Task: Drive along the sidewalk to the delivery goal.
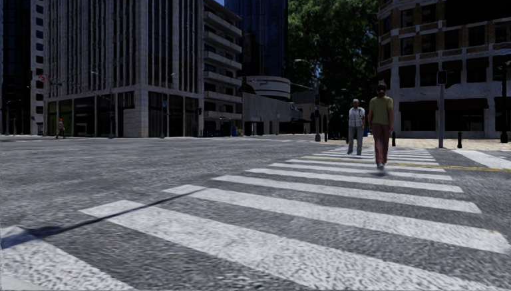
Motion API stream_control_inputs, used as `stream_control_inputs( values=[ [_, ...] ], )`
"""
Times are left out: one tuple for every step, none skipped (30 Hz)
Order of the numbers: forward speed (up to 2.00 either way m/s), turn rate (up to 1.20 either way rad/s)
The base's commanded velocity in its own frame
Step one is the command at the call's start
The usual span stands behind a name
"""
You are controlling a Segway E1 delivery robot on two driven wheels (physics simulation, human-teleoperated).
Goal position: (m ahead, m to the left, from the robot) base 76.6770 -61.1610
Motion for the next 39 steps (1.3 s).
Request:
stream_control_inputs(
  values=[
    [2.0, -0.74],
    [2.0, -0.74],
    [2.0, -0.74],
    [2.0, -0.74],
    [2.0, -0.74],
    [2.0, -0.74],
    [2.0, -0.74],
    [2.0, -0.74],
    [2.0, -0.74],
    [2.0, -0.74],
    [2.0, -0.74],
    [2.0, -0.74],
    [2.0, -0.74],
    [2.0, -0.74],
    [2.0, -0.74],
    [2.0, -0.74],
    [2.0, -0.74],
    [2.0, -0.74],
    [2.0, -0.74],
    [2.0, -0.74],
    [2.0, -0.74],
    [2.0, -0.74],
    [2.0, -0.74],
    [2.0, -0.71],
    [2.0, -0.7],
    [2.0, -0.7],
    [2.0, -0.69],
    [2.0, -0.69],
    [2.0, -0.69],
    [2.0, -0.69],
    [2.0, -0.69],
    [2.0, -0.69],
    [2.0, -0.69],
    [2.0, -0.69],
    [2.0, -0.69],
    [2.0, -0.64],
    [2.0, -0.14],
    [2.0, -0.14],
    [2.0, -0.08]
  ],
)
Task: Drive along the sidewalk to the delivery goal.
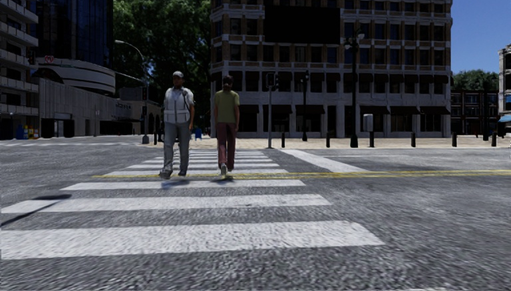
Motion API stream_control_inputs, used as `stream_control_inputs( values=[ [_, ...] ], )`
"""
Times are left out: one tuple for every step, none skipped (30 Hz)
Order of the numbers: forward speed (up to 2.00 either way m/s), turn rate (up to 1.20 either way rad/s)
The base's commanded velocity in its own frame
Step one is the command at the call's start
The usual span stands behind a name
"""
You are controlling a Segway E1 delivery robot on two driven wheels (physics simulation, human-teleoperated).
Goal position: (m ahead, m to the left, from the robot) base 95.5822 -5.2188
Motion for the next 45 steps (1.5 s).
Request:
stream_control_inputs(
  values=[
    [2.0, -0.06],
    [2.0, -0.06],
    [2.0, -0.06],
    [2.0, -0.06],
    [2.0, -0.06],
    [2.0, -0.06],
    [2.0, -0.06],
    [2.0, -0.06],
    [2.0, 0.0],
    [2.0, 0.0],
    [2.0, 0.0],
    [2.0, 0.0],
    [2.0, 0.0],
    [2.0, 0.0],
    [2.0, 0.0],
    [2.0, 0.0],
    [2.0, 0.0],
    [2.0, 0.0],
    [2.0, 0.0],
    [2.0, 0.0],
    [2.0, 0.13],
    [2.0, 0.27],
    [2.0, 0.33],
    [2.0, 0.33],
    [2.0, 0.37],
    [2.0, 0.38],
    [2.0, 0.39],
    [2.0, 0.39],
    [2.0, 0.39],
    [2.0, 0.39],
    [2.0, 0.39],
    [2.0, 0.39],
    [2.0, 0.37],
    [2.0, 0.3],
    [2.0, 0.3],
    [2.0, 0.28],
    [2.0, 0.28],
    [2.0, 0.28],
    [2.0, 0.28],
    [2.0, 0.28],
    [2.0, 0.28],
    [2.0, 0.28],
    [2.0, 0.28],
    [2.0, 0.29],
    [2.0, 0.29]
  ],
)
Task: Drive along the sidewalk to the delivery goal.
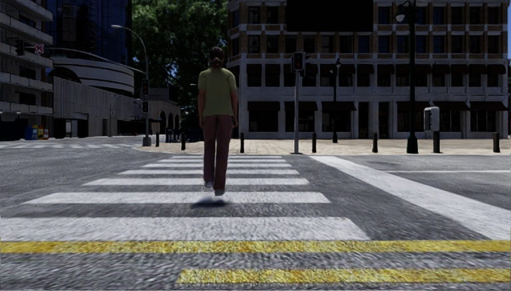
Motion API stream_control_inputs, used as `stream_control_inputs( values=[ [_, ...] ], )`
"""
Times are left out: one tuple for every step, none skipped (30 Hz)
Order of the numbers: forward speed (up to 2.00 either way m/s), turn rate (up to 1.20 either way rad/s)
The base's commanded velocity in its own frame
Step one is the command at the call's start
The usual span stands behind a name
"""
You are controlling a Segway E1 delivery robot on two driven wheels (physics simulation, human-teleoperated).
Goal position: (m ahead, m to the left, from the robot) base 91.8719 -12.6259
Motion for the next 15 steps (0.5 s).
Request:
stream_control_inputs(
  values=[
    [2.0, 0.33],
    [2.0, 0.41],
    [2.0, 0.5],
    [2.0, 0.5],
    [2.0, 0.53],
    [2.0, 0.53],
    [2.0, 0.51],
    [2.0, 0.51],
    [2.0, 0.0],
    [1.86, 0.0],
    [1.86, 0.0],
    [1.52, 0.0],
    [1.31, 0.0],
    [1.24, 0.0],
    [1.24, 0.0]
  ],
)
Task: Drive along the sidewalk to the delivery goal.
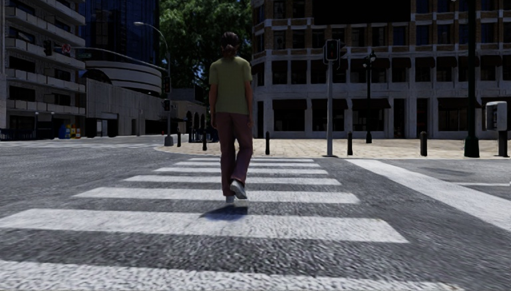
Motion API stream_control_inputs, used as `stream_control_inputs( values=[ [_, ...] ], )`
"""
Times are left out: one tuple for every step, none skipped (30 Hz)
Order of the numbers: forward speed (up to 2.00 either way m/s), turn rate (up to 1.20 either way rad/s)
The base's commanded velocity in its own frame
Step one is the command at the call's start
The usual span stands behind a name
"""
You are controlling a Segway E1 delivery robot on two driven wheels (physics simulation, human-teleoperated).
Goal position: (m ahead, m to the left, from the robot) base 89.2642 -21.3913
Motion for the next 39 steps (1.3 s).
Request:
stream_control_inputs(
  values=[
    [1.22, 0.0],
    [1.21, 0.0],
    [1.21, 0.0],
    [1.2, 0.0],
    [1.2, 0.0],
    [1.2, 0.0],
    [1.2, 0.0],
    [1.2, 0.0],
    [1.2, 0.0],
    [1.2, 0.0],
    [1.2, 0.0],
    [1.2, 0.0],
    [1.2, 0.0],
    [1.2, 0.0],
    [1.2, 0.0],
    [1.2, 0.0],
    [1.2, 0.0],
    [1.2, 0.0],
    [1.21, 0.0],
    [1.21, 0.0],
    [1.21, 0.0],
    [1.21, 0.0],
    [1.21, 0.0],
    [1.21, 0.0],
    [1.21, 0.0],
    [1.21, 0.0],
    [1.21, 0.0],
    [1.21, 0.0],
    [1.21, 0.0],
    [1.21, 0.0],
    [1.21, 0.0],
    [1.21, 0.0],
    [1.21, 0.0],
    [1.21, 0.0],
    [1.21, 0.0],
    [1.21, 0.04],
    [1.21, 0.5],
    [1.21, 0.55],
    [1.21, 0.55]
  ],
)
